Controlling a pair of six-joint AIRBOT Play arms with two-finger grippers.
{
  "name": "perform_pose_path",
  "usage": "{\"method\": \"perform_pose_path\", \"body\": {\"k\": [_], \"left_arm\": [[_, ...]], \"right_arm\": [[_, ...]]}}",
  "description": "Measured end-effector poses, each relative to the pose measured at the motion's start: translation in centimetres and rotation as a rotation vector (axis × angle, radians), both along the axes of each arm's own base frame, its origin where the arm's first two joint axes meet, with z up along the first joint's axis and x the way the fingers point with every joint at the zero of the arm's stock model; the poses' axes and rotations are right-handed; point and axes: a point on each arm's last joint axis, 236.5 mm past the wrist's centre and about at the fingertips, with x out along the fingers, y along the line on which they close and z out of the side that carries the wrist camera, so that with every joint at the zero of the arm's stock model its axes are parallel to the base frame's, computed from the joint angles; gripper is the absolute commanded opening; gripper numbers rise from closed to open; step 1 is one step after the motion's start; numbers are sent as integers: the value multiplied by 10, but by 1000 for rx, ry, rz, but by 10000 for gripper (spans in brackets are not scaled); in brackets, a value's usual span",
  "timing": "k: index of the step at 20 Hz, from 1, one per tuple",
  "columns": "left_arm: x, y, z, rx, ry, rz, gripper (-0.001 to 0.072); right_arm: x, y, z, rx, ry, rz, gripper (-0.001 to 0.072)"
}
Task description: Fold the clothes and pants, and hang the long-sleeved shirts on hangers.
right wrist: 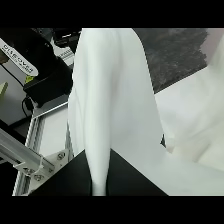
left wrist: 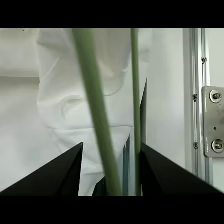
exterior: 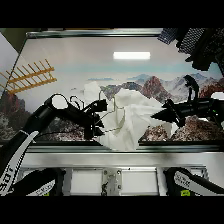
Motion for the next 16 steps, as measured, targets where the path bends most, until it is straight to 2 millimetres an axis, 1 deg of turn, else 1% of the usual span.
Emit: {"method": "perform_pose_path", "body": {"k": [3, 10, 11, 12, 16], "left_arm": [[-1, 0, 0, 5, 19, 18, 343], [-1, 0, 0, 19, 65, 69, 345], [-1, 0, 0, 21, 70, 75, 442], [-1, 1, 0, 22, 76, 84, 579], [7, 9, 0, 35, 128, 172, 576]], "right_arm": [[1, 0, 2, 11, -3, -5, 11], [10, 4, 22, 97, -31, -38, 11], [11, 5, 24, 105, -34, -41, 11], [12, 5, 26, 112, -38, -43, 11], [14, 6, 31, 134, -45, -52, 11]]}}
